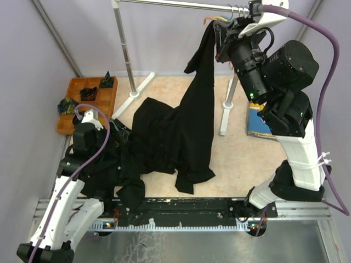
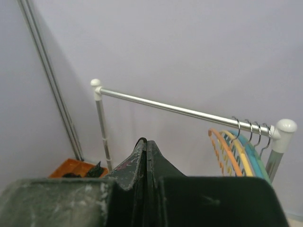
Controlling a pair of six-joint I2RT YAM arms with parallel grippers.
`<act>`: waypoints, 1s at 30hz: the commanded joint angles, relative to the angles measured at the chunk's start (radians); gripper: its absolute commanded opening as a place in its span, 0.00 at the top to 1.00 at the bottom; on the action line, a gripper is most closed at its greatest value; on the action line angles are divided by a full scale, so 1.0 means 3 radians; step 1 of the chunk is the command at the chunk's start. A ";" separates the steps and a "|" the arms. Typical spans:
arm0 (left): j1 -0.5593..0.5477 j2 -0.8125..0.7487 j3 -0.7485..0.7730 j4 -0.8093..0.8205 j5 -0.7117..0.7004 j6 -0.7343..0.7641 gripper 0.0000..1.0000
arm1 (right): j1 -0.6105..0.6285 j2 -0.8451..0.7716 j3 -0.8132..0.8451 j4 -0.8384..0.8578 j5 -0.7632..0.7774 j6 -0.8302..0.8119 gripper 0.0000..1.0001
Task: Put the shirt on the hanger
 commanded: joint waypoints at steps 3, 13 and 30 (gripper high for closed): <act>0.0016 0.0066 -0.0055 0.0149 0.0129 0.0073 0.01 | -0.0017 -0.0382 -0.0601 -0.0474 0.0401 -0.0025 1.00; 0.0016 0.0383 0.0042 0.0093 0.0073 0.0056 0.01 | -0.0024 -0.1551 -0.2869 -0.2012 0.0889 0.1822 0.19; 0.0016 0.0464 0.0057 0.0008 0.0087 0.0053 0.01 | 0.0433 -0.0764 -0.4498 -0.0057 -0.0874 0.1866 0.05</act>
